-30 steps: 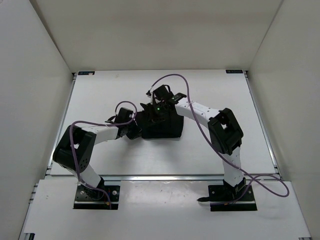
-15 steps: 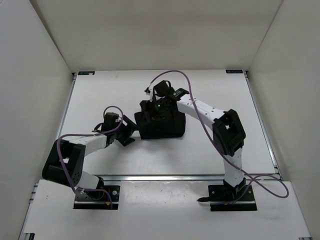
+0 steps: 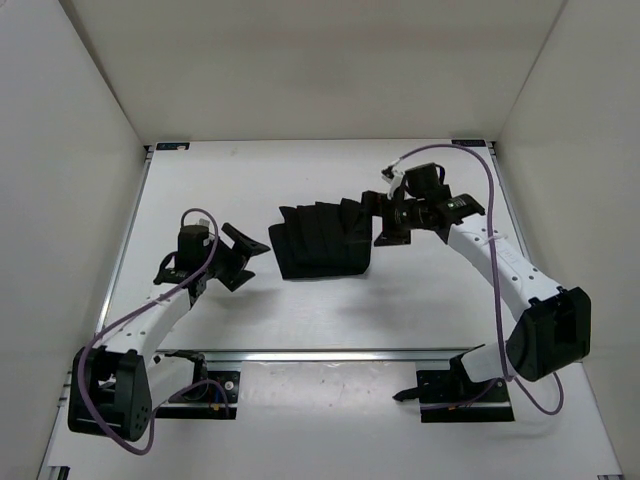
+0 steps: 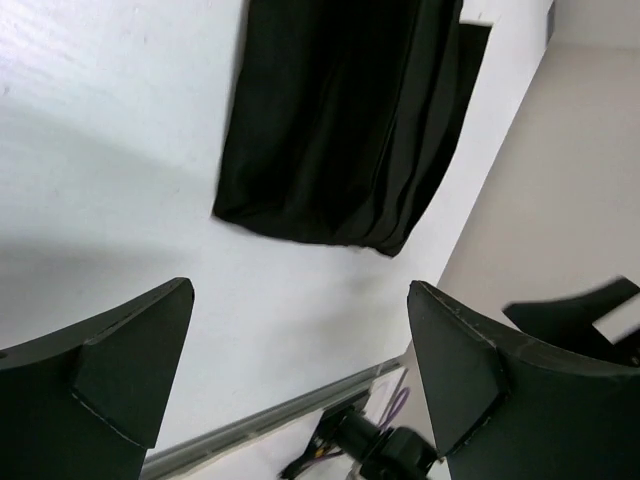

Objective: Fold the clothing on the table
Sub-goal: Fold the skirt

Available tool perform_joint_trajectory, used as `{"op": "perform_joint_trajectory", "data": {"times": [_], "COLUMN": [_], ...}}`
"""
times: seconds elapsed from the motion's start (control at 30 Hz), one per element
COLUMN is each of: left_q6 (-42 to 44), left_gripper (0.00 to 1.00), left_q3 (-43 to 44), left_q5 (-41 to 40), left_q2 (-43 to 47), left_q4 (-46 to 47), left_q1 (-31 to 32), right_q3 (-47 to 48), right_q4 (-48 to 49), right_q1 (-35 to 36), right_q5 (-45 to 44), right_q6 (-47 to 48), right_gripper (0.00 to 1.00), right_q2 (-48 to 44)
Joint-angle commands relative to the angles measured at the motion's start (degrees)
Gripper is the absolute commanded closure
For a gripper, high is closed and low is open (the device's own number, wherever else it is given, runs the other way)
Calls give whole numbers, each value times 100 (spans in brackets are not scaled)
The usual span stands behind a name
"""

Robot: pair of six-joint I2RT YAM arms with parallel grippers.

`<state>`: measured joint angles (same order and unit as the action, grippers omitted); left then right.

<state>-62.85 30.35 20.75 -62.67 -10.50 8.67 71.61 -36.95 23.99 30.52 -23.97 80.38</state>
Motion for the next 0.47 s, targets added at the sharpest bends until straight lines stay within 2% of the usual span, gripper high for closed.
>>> {"op": "perform_joint_trajectory", "data": {"times": [0.0, 0.2, 0.33, 0.43], "left_q6": [448, 441, 598, 756], "left_gripper": [1, 2, 1, 1], "left_q3": [32, -187, -56, 102], "left_q5": [262, 219, -9, -264], "left_q2": [150, 413, 493, 484], "left_q4": [-706, -796, -1049, -1278], "left_q1": [29, 127, 153, 232], "right_q3": [-428, -902, -1018, -563], "right_q4": [30, 485, 663, 173], "right_q1": [-105, -552, -597, -99], "right_q5": [235, 674, 850, 88], "right_q6": [15, -134, -258, 258], "right_gripper": [1, 0, 1, 1], "right_q2": [-390, -988, -1183, -946]}}
